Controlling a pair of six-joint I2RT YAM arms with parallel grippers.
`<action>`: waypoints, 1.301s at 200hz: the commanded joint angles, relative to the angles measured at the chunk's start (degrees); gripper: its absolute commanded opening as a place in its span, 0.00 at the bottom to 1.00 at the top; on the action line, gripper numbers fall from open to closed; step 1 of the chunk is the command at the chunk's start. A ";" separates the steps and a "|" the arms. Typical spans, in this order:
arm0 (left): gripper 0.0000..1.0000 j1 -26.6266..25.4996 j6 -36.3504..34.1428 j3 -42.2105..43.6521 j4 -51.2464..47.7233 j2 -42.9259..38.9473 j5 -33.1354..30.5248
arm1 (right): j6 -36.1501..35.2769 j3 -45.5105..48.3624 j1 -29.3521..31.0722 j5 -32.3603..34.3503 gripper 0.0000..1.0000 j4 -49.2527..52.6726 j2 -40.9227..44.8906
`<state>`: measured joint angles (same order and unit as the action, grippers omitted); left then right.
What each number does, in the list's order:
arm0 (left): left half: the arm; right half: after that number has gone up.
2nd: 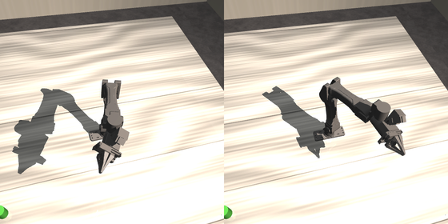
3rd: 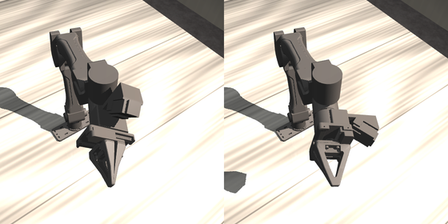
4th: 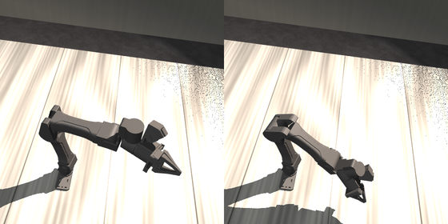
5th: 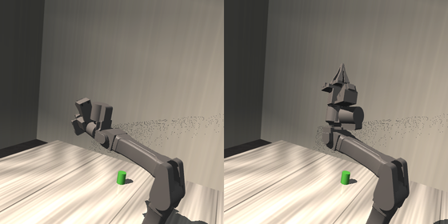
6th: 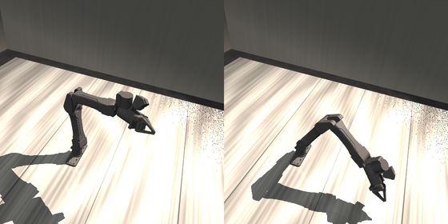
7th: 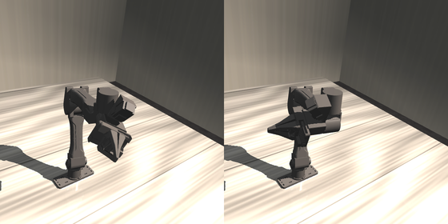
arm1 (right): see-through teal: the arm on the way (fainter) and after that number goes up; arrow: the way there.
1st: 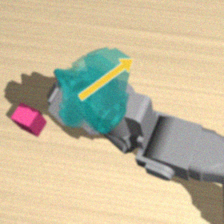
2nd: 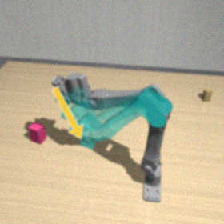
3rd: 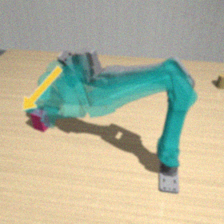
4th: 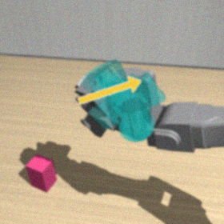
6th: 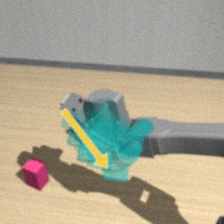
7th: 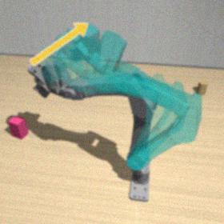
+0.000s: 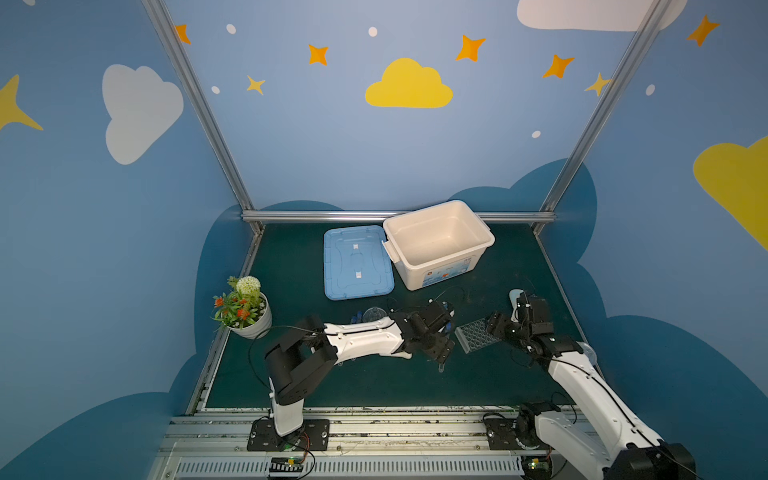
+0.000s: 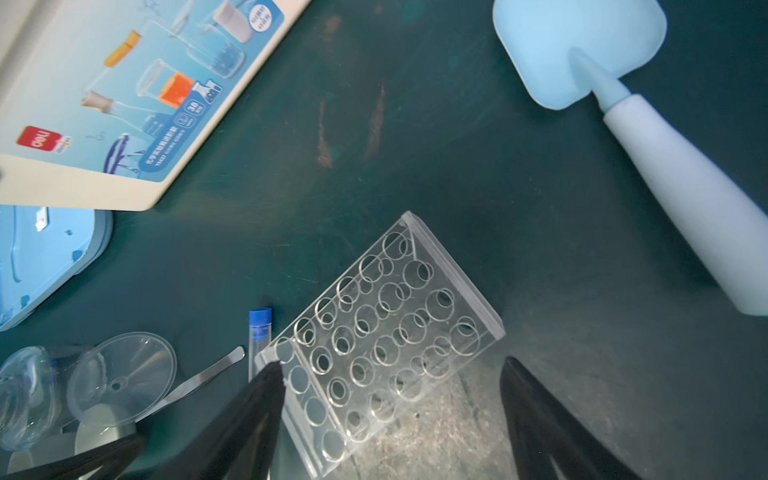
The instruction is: Organize the chemistry lab equipment
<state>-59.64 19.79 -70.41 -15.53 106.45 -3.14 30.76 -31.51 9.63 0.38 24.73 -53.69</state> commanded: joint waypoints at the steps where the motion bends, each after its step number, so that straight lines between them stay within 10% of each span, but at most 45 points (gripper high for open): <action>1: 0.86 -0.06 -0.28 -2.63 -4.34 1.66 1.71 | -2.33 0.30 -0.28 -2.73 0.88 1.42 -1.57; 148: 0.75 0.13 0.53 -9.79 -8.25 6.60 0.54 | 0.60 -0.50 -6.10 -6.65 0.90 -2.43 -8.53; 260: 0.72 1.59 5.28 -15.20 -1.72 11.71 16.94 | -0.51 0.29 -10.06 -10.95 0.80 -6.75 -10.48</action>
<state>-58.98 23.09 -84.12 -18.46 115.39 9.34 30.92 -31.59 0.25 -8.86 19.33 -63.46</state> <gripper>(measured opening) 0.727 0.824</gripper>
